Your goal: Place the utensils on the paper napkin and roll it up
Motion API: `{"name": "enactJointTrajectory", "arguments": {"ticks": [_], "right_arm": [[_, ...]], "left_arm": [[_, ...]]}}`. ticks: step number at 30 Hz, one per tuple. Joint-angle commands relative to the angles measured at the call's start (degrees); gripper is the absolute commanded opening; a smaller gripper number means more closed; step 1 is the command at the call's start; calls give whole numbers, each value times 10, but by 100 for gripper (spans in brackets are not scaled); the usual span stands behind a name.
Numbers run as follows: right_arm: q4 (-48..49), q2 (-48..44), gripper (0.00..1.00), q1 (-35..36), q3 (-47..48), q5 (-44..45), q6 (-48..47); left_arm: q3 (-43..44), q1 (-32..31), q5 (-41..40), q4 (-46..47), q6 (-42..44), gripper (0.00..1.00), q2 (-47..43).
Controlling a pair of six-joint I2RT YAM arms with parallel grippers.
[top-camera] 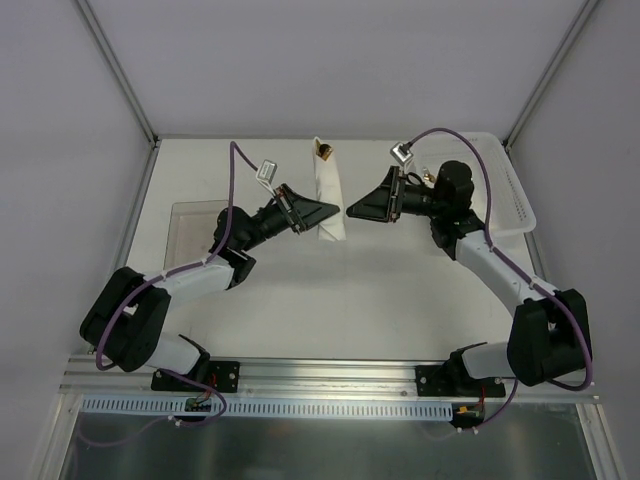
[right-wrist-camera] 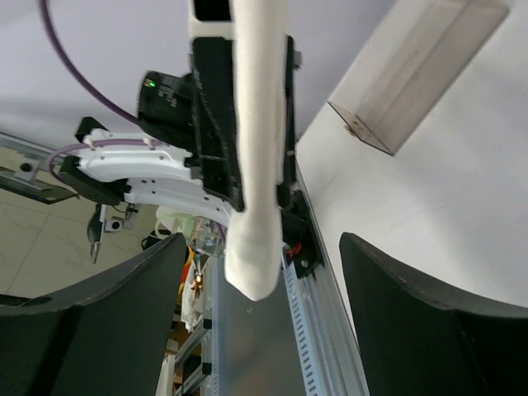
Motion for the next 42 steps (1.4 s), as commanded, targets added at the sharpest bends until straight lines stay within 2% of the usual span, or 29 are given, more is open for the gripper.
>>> {"name": "enactJointTrajectory", "arguments": {"ticks": [1, 5, 11, 19, 25, 29, 32, 42], "right_arm": [[162, 3, 79, 2, 16, -24, 99], [179, 9, 81, 13, 37, -22, 121], [110, 26, 82, 20, 59, 3, 78], [136, 40, 81, 34, 76, 5, 108], [141, 37, 75, 53, 63, 1, 113], [142, 29, 63, 57, 50, 0, 111], [141, 27, 58, 56, 48, 4, 113], [167, 61, 63, 55, 79, 14, 175]], "left_arm": [[15, -7, -26, 94, -15, 0, -25], [16, -12, -37, 90, -16, 0, -40], [34, -21, -20, 81, -12, 0, -46], [19, -36, -17, 62, 8, 0, -63], [16, -37, -25, 58, 14, 0, -70], [19, -37, -28, 49, 22, 0, -73], [27, -37, -21, 50, 22, 0, -66], [19, -44, -16, 50, 24, 0, -66]]}}
